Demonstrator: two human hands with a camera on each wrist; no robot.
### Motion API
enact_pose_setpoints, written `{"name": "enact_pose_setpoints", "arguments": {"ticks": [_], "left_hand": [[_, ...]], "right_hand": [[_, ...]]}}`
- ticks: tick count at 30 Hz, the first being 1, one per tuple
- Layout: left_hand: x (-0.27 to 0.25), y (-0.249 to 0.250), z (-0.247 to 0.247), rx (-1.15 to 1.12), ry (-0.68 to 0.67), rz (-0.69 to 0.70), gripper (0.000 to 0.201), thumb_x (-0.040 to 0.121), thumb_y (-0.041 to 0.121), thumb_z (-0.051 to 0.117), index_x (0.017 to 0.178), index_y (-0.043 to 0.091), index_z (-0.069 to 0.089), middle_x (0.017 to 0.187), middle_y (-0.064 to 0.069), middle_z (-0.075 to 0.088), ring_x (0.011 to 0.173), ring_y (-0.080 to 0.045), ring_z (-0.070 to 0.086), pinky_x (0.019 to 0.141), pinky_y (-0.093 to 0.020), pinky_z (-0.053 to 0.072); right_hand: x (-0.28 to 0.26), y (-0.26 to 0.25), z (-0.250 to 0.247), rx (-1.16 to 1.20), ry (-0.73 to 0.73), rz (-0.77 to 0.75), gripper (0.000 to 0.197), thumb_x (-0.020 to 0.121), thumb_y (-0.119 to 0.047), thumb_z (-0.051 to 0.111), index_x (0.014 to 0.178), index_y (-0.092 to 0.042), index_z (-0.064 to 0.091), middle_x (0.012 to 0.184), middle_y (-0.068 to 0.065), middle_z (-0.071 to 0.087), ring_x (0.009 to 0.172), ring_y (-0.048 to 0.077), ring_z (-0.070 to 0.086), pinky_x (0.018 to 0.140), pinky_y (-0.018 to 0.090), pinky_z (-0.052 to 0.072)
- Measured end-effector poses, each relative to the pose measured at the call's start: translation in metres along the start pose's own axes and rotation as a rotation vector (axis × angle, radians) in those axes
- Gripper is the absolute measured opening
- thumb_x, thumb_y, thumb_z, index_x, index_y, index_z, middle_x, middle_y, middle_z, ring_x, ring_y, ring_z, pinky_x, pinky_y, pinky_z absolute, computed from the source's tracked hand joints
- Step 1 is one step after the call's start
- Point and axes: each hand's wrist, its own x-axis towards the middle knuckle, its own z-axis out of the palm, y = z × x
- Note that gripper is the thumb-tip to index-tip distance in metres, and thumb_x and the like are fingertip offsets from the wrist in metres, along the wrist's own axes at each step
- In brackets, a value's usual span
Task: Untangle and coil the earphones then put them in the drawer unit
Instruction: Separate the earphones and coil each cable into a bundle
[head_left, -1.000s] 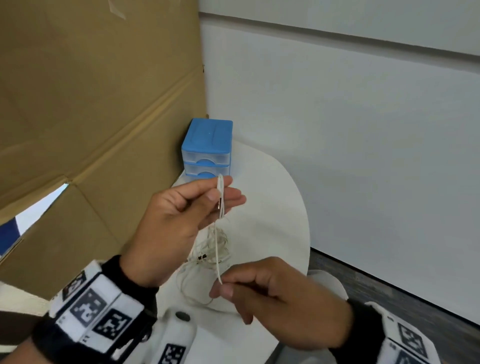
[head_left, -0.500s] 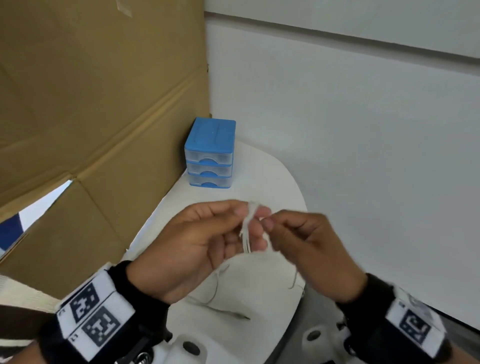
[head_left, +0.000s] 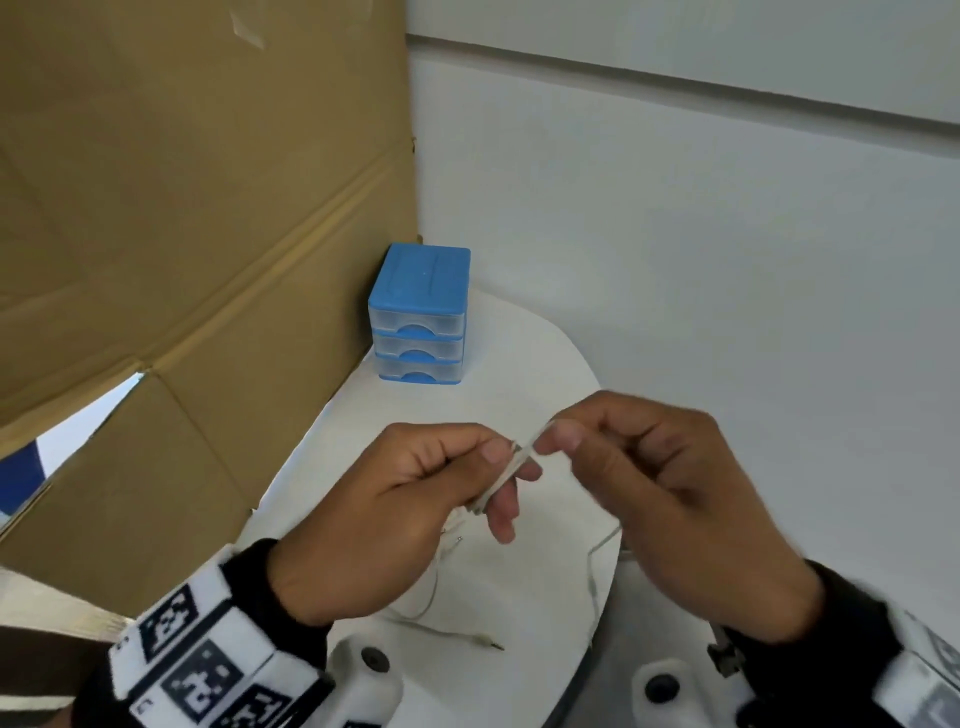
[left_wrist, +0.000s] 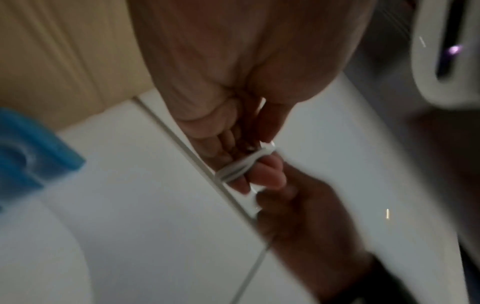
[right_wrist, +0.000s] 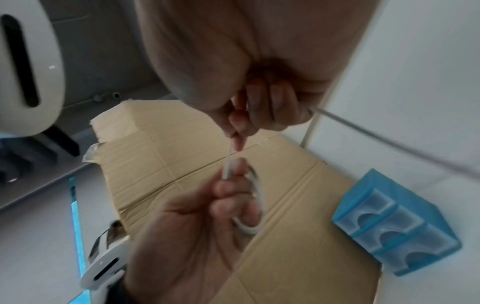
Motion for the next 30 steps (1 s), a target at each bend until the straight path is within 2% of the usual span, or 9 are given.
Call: {"name": "enact_pose_setpoints", "arguments": {"ticks": [5,9,13,15,17,21,24,27,30], "left_hand": [[-0.007,0.019,0.001,-0.264,-0.134,-0.007,0.027,0.092,0.027,0.054,0.092,0.009,0.075,0.069,0.0,0.067,0.065,-0.016,0.066,0.081,-0.043,0.054],[0.001,0.028,0.001,-0.573,0.241,0.089,0.012,0.074,0.019,0.07,0.078,0.011,0.078,0.069,-0.004,0.071,0.067,-0.017,0.072,0.072,-0.025,0.057],[0.005,0.011,-0.01,-0.055,0.448,0.228,0.023,0.089,0.023,0.057,0.077,0.017,0.076,0.083,0.001,0.076,0.094,-0.014,0.073,0.084,-0.022,0.054],[0.003,0.0,-0.011,0.322,0.359,0.262,0.026,0.095,0.025,0.054,0.076,0.019,0.071,0.081,0.006,0.074,0.097,-0.008,0.07,0.084,-0.02,0.052],[0.001,-0.006,-0.007,0.445,0.19,0.219,0.027,0.097,0.028,0.049,0.075,0.026,0.065,0.073,0.009,0.067,0.078,-0.007,0.067,0.072,-0.024,0.05],[-0.003,0.003,0.003,-0.094,-0.031,-0.008,0.029,0.093,0.027,0.05,0.086,0.011,0.073,0.065,0.003,0.06,0.057,-0.012,0.052,0.067,-0.024,0.046],[-0.007,0.019,0.008,-0.342,-0.146,-0.001,0.025,0.092,0.026,0.056,0.091,0.011,0.076,0.066,0.001,0.06,0.055,-0.011,0.053,0.073,-0.026,0.052],[-0.002,0.032,0.008,-0.63,0.127,0.04,0.014,0.074,0.018,0.064,0.071,0.013,0.076,0.059,-0.003,0.06,0.059,-0.01,0.064,0.063,-0.019,0.055],[0.01,0.024,-0.012,-0.7,0.43,0.108,0.023,0.082,0.02,0.056,0.091,0.006,0.072,0.072,0.0,0.069,0.067,-0.008,0.068,0.076,-0.022,0.058]], "right_hand": [[0.003,0.017,0.002,0.158,0.086,0.1,0.016,0.084,-0.018,0.072,0.076,-0.004,0.074,0.054,-0.002,0.058,0.045,0.0,0.039,0.049,0.01,0.034],[-0.013,0.031,0.027,0.151,-0.098,0.263,0.02,0.093,-0.017,0.064,0.079,-0.018,0.078,0.052,-0.007,0.054,0.045,-0.001,0.041,0.048,0.009,0.033],[-0.025,0.013,0.037,0.104,-0.386,0.26,0.02,0.096,-0.022,0.059,0.093,-0.008,0.073,0.057,-0.005,0.054,0.05,-0.001,0.045,0.053,0.012,0.038],[-0.022,-0.004,0.03,0.124,-0.385,0.233,0.019,0.095,-0.027,0.056,0.094,-0.014,0.071,0.056,-0.007,0.053,0.053,0.001,0.046,0.054,0.013,0.039],[-0.015,-0.015,0.017,0.119,-0.283,0.145,0.019,0.095,-0.028,0.057,0.091,-0.015,0.071,0.055,-0.009,0.052,0.052,0.001,0.044,0.053,0.015,0.038],[0.004,-0.002,-0.012,0.073,0.046,0.076,0.018,0.086,-0.021,0.061,0.077,-0.013,0.073,0.047,-0.006,0.04,0.046,0.007,0.032,0.046,0.014,0.03],[0.007,0.018,-0.014,0.168,0.097,0.18,0.017,0.08,-0.022,0.067,0.075,-0.007,0.074,0.047,-0.005,0.045,0.045,0.008,0.03,0.044,0.015,0.029],[-0.001,0.034,0.009,0.269,-0.022,0.293,0.023,0.085,-0.026,0.061,0.079,-0.008,0.074,0.048,-0.002,0.043,0.044,0.007,0.031,0.043,0.013,0.028],[-0.016,0.038,0.03,0.17,-0.197,0.327,0.026,0.094,-0.026,0.057,0.082,-0.01,0.073,0.052,-0.002,0.043,0.048,0.009,0.036,0.05,0.017,0.033]]}}
